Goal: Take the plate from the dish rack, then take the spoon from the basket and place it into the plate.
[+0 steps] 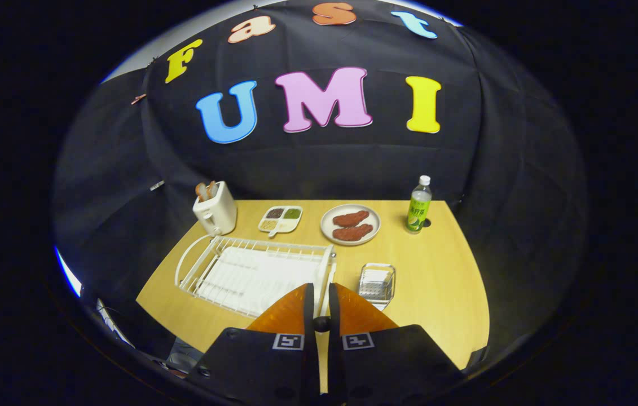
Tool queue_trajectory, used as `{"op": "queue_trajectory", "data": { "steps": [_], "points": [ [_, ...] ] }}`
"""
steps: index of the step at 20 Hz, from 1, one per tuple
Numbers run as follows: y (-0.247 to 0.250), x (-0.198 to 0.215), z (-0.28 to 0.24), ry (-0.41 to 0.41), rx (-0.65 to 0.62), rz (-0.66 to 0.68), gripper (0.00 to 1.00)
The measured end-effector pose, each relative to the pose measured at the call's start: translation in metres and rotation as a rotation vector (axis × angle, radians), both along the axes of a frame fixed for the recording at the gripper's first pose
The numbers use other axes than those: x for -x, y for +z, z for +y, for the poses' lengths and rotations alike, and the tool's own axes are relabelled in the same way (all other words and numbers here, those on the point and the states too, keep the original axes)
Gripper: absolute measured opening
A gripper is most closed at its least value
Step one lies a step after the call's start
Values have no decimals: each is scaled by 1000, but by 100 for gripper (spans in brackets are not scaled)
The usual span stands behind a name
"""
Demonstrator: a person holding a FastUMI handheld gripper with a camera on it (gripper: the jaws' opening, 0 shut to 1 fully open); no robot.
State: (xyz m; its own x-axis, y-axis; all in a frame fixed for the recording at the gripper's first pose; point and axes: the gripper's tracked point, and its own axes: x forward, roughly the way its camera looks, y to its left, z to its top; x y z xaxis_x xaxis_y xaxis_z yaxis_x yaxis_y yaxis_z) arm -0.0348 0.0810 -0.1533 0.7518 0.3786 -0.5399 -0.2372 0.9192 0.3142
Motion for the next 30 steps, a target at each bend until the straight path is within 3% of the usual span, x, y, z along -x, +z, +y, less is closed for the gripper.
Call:
{"op": "queue_trajectory", "data": {
  "steps": [5, 12, 22, 30],
  "points": [
    [-32, 46, 84, 137, -69, 65, 10],
    [-72, 44, 171, 266, -97, -7, 10],
    [-102, 57, 170, 322, -28, -49, 10],
    [-137, 85, 162, 361, 8, 35, 14]
  ]
}}
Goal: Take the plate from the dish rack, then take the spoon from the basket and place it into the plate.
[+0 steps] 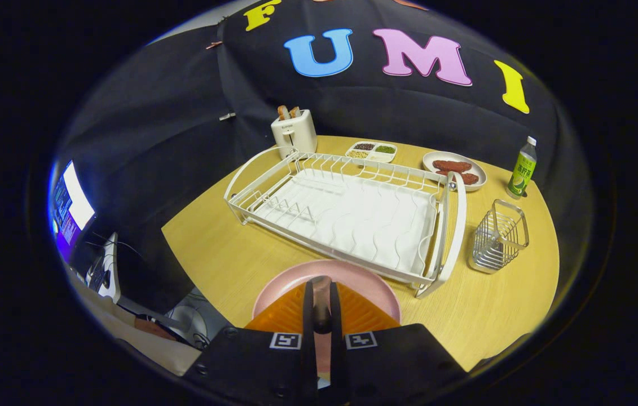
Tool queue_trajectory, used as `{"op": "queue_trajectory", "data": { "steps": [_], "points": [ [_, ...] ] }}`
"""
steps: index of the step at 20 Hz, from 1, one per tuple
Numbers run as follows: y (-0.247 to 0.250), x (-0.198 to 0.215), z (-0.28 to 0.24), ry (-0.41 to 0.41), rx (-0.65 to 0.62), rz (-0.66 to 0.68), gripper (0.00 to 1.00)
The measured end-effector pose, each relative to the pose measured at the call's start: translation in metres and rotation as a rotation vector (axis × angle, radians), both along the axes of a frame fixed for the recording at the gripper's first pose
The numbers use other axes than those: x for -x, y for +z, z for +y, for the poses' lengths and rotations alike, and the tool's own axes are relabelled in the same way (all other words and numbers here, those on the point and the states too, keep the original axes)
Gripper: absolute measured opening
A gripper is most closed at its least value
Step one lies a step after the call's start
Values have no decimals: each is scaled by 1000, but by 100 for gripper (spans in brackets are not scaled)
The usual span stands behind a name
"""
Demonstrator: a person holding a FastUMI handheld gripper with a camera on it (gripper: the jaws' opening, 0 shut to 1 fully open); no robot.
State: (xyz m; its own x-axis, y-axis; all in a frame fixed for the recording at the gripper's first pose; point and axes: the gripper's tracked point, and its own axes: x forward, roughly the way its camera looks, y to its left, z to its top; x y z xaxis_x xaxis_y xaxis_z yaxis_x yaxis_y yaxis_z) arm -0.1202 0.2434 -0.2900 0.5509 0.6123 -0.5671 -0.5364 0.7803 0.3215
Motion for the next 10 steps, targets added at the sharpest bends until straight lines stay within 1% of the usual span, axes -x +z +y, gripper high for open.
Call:
{"op": "queue_trajectory", "data": {
  "steps": [3, 7, 8, 10],
  "points": [
    [-4, 0, 1, 8, 22, -7, 15],
    [-10, -1, -3, 0, 36, 5, 21],
    [-10, 0, -3, -1, 33, 8, 25],
    [-8, -1, -4, -6, 32, 4, 32]
  ]
}}
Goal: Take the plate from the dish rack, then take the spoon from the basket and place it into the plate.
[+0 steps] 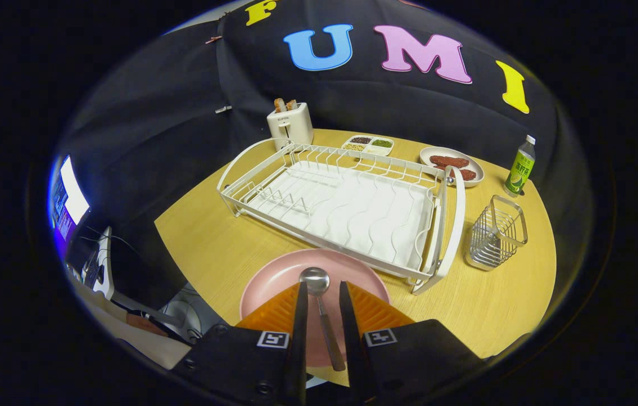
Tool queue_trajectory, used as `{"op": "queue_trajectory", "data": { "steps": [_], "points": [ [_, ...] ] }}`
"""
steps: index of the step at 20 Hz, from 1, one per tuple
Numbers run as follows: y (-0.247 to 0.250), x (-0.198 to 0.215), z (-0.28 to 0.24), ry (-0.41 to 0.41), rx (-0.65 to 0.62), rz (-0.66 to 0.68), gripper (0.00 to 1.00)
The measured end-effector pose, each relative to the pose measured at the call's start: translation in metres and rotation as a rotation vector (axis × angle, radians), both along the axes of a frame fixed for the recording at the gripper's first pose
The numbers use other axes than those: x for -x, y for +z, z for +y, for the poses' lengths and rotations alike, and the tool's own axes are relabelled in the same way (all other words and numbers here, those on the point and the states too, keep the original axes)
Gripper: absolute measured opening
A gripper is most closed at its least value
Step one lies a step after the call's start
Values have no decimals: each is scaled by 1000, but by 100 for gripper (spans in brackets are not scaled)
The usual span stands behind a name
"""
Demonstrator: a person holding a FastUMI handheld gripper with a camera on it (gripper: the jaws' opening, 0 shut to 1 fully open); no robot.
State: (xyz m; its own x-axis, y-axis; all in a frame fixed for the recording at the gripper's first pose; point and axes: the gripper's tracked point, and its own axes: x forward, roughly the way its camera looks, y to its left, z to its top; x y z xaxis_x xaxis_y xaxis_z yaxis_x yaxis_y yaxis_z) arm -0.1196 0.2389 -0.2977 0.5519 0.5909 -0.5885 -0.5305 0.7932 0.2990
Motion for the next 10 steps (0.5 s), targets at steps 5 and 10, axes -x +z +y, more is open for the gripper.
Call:
{"op": "queue_trajectory", "data": {
  "steps": [5, 10],
  "points": [
    [4, -3, -5, -21, -9, 0, 52],
    [25, -10, -14, -48, -35, -16, 88]
  ]
}}
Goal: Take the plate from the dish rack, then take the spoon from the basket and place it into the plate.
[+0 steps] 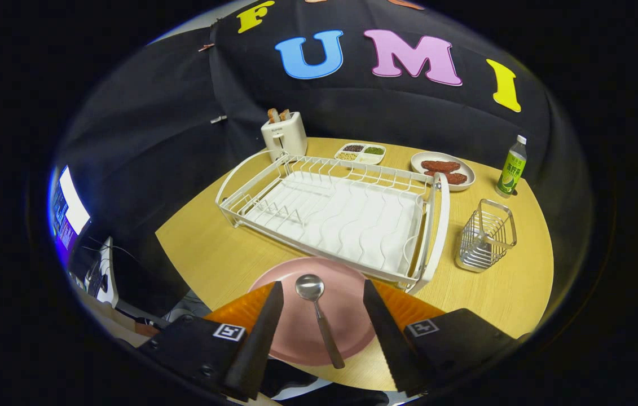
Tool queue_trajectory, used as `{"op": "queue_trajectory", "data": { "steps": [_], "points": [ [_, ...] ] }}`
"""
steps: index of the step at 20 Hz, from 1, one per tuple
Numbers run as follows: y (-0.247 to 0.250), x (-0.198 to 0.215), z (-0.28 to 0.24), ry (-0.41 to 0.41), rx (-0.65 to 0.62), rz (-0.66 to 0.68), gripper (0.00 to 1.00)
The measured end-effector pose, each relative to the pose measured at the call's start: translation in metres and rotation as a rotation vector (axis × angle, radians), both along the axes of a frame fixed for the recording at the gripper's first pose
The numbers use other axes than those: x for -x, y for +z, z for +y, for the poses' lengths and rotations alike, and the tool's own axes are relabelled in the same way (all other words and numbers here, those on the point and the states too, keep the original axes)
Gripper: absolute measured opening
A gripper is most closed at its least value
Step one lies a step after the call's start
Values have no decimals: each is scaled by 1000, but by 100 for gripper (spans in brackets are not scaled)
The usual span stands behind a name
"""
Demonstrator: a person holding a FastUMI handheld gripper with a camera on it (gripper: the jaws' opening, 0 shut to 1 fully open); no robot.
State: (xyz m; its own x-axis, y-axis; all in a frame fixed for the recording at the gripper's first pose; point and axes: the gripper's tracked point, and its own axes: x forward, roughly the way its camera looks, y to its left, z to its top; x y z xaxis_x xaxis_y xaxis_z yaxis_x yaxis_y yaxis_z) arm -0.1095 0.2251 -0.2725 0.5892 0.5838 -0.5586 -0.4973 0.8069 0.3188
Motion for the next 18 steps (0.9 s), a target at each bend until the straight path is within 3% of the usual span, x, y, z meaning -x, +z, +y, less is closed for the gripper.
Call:
{"op": "queue_trajectory", "data": {
  "steps": [4, 8, 18],
  "points": [
    [47, -30, -30, -70, -22, -92, 94],
    [112, -63, -89, -154, 22, -267, 97],
    [221, -81, -209, -259, 74, -516, 98]
  ]
}}
